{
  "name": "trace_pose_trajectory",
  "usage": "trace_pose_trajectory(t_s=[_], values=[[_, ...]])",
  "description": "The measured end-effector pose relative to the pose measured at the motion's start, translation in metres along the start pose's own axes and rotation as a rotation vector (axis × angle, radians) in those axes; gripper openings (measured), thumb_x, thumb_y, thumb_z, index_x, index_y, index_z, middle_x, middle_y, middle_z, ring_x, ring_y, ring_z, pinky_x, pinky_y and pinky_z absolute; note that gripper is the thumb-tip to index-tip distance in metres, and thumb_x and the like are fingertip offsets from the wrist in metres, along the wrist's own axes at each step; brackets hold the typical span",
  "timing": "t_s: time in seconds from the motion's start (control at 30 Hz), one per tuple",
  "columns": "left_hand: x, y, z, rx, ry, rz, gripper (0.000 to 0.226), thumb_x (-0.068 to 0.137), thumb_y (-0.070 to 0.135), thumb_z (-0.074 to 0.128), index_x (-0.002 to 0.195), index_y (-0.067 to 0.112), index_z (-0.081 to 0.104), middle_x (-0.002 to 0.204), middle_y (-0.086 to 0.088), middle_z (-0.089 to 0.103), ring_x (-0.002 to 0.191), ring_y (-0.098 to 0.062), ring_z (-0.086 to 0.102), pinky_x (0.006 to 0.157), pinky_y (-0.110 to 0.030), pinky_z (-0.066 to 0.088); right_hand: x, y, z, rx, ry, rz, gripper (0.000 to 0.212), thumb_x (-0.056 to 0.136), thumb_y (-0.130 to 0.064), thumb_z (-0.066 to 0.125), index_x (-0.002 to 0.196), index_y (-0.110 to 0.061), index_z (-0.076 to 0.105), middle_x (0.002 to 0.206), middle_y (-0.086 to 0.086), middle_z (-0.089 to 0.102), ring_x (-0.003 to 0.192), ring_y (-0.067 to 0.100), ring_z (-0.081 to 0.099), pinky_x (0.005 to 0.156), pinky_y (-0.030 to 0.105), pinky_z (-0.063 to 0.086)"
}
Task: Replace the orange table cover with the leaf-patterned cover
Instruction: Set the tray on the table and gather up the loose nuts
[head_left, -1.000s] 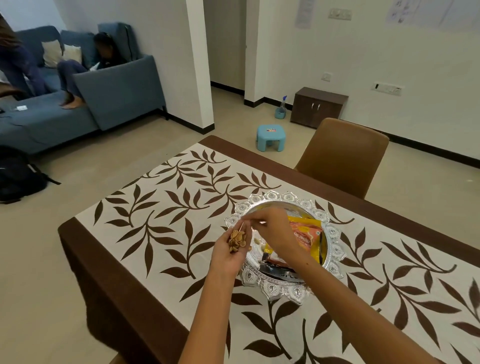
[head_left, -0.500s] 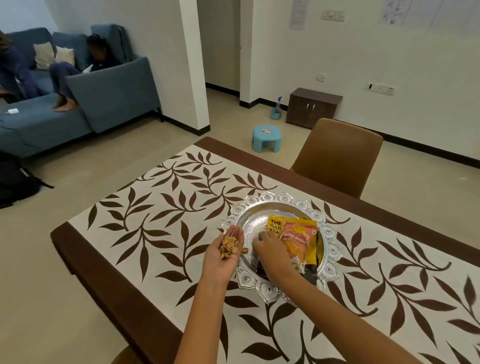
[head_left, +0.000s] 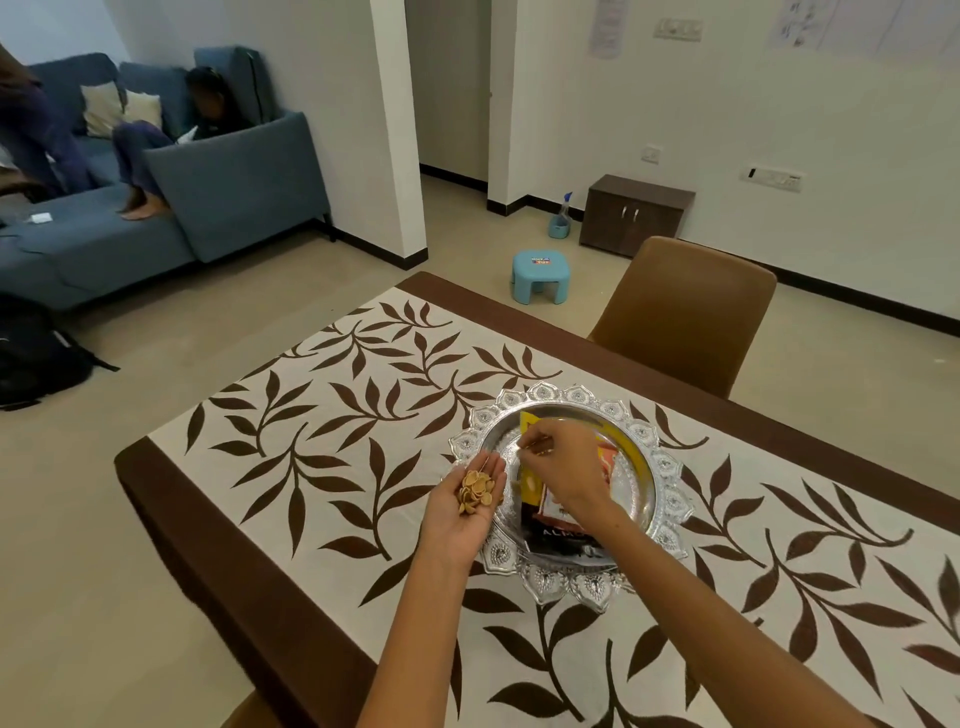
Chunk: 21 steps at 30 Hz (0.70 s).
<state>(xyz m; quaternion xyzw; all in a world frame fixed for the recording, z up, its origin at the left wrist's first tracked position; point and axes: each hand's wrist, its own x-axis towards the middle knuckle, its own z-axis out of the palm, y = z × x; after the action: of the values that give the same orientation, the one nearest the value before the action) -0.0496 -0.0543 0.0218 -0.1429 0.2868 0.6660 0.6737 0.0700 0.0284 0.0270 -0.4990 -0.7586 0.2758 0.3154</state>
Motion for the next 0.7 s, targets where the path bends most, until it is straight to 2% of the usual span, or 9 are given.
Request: trace_pose_trajectory(t_s=[0.07,0.13,0.23,0.33,0.43,0.5,0.57,0.63,0.7], values=[[0.002,-0.002,0.002,0.016,0.006,0.008,0.032,0.102,0.013,0.036,0.106,-0.01,0.058,0.105,-0.025,0.062,0.101,-0.031,0.06,0.081,-0.043,0.055,-0.003,-0.006,-0.001,0.006,-0.037,-0.018,0.007,0.074,-0.003,0.072,0.077,-0.009,0.071,0.073,-0.005,0.064,0.062,0.005,0.061,0.057,0.009,0.046],[0.005,-0.005,0.003,0.019,0.019,0.01,0.033,0.102,0.013,0.036,0.105,-0.011,0.058,0.106,-0.025,0.061,0.101,-0.031,0.06,0.073,-0.045,0.054,-0.003,-0.001,0.001,-0.03,-0.081,-0.011,0.008,0.075,-0.002,0.071,0.079,-0.009,0.07,0.078,-0.001,0.065,0.066,0.009,0.063,0.06,0.016,0.049],[0.007,-0.008,0.005,0.024,0.027,0.02,0.035,0.102,0.014,0.034,0.101,-0.011,0.059,0.104,-0.025,0.062,0.1,-0.032,0.06,0.085,-0.042,0.053,-0.001,0.008,0.002,-0.09,-0.123,0.037,0.008,0.075,-0.002,0.071,0.08,-0.009,0.069,0.081,0.003,0.068,0.067,0.009,0.06,0.063,0.021,0.049],[0.008,-0.01,0.007,0.009,0.026,0.024,0.035,0.102,0.013,0.034,0.099,-0.012,0.059,0.103,-0.027,0.062,0.1,-0.033,0.059,0.096,-0.043,0.046,-0.002,0.011,0.0,0.037,-0.072,0.121,0.01,0.072,-0.002,0.076,0.076,-0.01,0.07,0.074,-0.001,0.066,0.064,0.007,0.061,0.058,0.012,0.047],[0.007,-0.01,0.007,0.025,0.032,0.025,0.035,0.102,0.013,0.034,0.098,-0.011,0.059,0.101,-0.025,0.063,0.099,-0.032,0.06,0.082,-0.039,0.053,-0.001,0.012,-0.002,0.147,-0.028,0.151,0.013,0.067,-0.002,0.08,0.071,-0.01,0.07,0.07,0.001,0.067,0.067,0.014,0.066,0.063,0.024,0.054],[0.007,-0.011,0.007,0.027,0.039,0.023,0.036,0.102,0.014,0.033,0.097,-0.011,0.059,0.099,-0.025,0.064,0.095,-0.031,0.061,0.072,-0.041,0.055,0.0,0.01,-0.006,0.196,-0.043,0.136,0.013,0.067,-0.001,0.08,0.072,-0.008,0.07,0.07,0.002,0.068,0.066,0.012,0.066,0.063,0.024,0.053],[0.007,-0.012,0.007,0.03,0.036,0.025,0.037,0.102,0.015,0.033,0.097,-0.01,0.059,0.092,-0.025,0.066,0.088,-0.031,0.065,0.071,-0.043,0.054,0.001,0.002,-0.011,0.277,-0.086,0.084,0.012,0.068,-0.002,0.08,0.075,-0.007,0.071,0.073,0.003,0.069,0.066,0.008,0.066,0.063,0.019,0.053],[0.008,-0.012,0.007,0.025,0.036,0.037,0.032,0.102,0.014,0.036,0.098,-0.009,0.058,0.081,-0.022,0.068,0.076,-0.029,0.067,0.072,-0.044,0.054,-0.001,-0.01,-0.016,0.348,-0.172,0.028,0.012,0.069,-0.003,0.08,0.076,-0.006,0.071,0.076,0.006,0.071,0.07,0.013,0.069,0.067,0.022,0.056],[0.009,-0.014,0.008,0.027,0.047,0.04,0.026,0.101,0.013,0.039,0.099,-0.007,0.056,0.076,-0.019,0.067,0.075,-0.027,0.065,0.068,-0.043,0.055,-0.004,-0.02,-0.018,0.374,-0.235,-0.026,0.011,0.069,-0.004,0.08,0.077,-0.005,0.072,0.076,0.006,0.072,0.072,0.016,0.07,0.07,0.027,0.058]])
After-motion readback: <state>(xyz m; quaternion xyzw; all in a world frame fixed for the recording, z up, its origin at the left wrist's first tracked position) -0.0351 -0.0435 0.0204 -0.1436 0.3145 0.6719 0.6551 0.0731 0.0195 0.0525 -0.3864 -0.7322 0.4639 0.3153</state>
